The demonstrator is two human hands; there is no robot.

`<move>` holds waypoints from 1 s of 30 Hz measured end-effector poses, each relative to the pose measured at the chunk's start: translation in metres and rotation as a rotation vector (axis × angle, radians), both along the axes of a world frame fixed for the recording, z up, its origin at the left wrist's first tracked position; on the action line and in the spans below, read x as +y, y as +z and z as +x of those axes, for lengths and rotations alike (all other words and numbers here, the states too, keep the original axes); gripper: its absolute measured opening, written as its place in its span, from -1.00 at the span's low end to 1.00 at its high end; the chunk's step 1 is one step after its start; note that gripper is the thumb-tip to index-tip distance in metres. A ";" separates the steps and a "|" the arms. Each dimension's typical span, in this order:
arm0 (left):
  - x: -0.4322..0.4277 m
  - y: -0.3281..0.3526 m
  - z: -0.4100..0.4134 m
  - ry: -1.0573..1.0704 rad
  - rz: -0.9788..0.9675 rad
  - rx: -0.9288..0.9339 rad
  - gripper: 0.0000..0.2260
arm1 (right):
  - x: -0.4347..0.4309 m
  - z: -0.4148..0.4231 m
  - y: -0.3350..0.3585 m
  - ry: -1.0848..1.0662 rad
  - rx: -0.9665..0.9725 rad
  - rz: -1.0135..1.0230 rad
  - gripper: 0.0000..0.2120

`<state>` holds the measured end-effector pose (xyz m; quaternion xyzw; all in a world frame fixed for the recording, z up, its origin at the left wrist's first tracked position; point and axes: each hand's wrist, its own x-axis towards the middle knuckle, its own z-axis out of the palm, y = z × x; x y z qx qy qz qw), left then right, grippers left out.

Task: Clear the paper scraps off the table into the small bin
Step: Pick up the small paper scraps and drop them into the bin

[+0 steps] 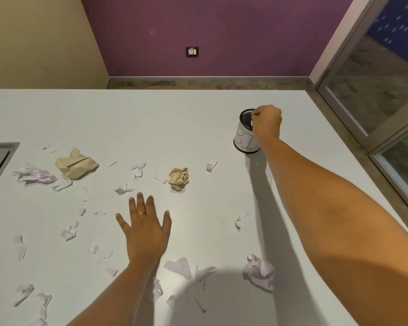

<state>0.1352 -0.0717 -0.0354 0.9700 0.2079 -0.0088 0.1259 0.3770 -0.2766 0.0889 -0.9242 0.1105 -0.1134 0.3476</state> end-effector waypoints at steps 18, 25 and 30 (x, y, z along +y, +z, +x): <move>-0.003 0.003 -0.001 0.006 0.023 -0.008 -0.45 | -0.010 -0.050 -0.028 0.105 -0.137 0.084 -0.74; -0.002 0.001 0.000 0.014 -0.002 -0.013 -0.50 | -0.012 -0.137 -0.053 0.194 0.290 -0.073 -0.77; -0.002 0.001 0.000 0.018 -0.005 -0.027 -0.51 | -0.004 -0.185 -0.064 0.359 0.625 -0.267 -0.52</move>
